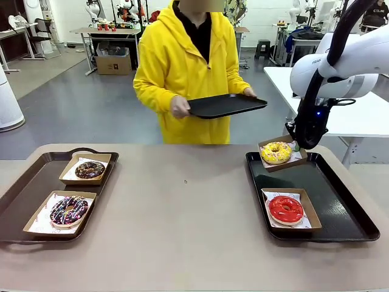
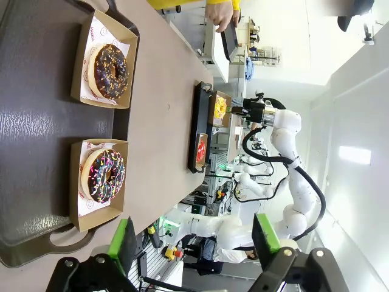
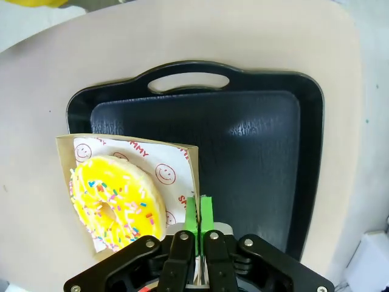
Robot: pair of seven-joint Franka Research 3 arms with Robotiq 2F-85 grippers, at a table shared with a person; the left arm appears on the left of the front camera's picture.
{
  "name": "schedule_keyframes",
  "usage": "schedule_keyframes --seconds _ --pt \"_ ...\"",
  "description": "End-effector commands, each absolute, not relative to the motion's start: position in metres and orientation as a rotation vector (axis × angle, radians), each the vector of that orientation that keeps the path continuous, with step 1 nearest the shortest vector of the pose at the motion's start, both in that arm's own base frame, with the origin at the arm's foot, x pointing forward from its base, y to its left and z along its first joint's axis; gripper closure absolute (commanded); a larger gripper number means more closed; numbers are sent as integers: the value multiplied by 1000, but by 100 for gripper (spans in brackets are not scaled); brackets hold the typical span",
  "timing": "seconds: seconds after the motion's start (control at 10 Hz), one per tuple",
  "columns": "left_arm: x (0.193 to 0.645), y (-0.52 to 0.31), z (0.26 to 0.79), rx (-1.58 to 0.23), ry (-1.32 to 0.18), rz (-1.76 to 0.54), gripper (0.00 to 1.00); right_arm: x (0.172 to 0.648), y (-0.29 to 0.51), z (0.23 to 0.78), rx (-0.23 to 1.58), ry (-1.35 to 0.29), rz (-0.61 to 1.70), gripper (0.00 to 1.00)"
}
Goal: Individually package the donuts and arrange them on the tray.
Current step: Place the picked Paper togo box on the Handle tray.
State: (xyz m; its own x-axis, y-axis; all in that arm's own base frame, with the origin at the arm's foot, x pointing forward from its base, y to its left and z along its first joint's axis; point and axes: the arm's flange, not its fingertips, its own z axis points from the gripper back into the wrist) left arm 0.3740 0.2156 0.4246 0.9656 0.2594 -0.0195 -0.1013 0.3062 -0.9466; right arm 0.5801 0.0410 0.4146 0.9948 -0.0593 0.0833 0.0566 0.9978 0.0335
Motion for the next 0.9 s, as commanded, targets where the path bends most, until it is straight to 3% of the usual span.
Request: schedule_keyframes --seconds 0.0,0.8 --pt "374 217 427 -1241 -144 229 0 584 42 417 28 -76 -38 98" --pt "374 217 427 -1241 -144 229 0 580 -20 392 -10 -96 -124 98"
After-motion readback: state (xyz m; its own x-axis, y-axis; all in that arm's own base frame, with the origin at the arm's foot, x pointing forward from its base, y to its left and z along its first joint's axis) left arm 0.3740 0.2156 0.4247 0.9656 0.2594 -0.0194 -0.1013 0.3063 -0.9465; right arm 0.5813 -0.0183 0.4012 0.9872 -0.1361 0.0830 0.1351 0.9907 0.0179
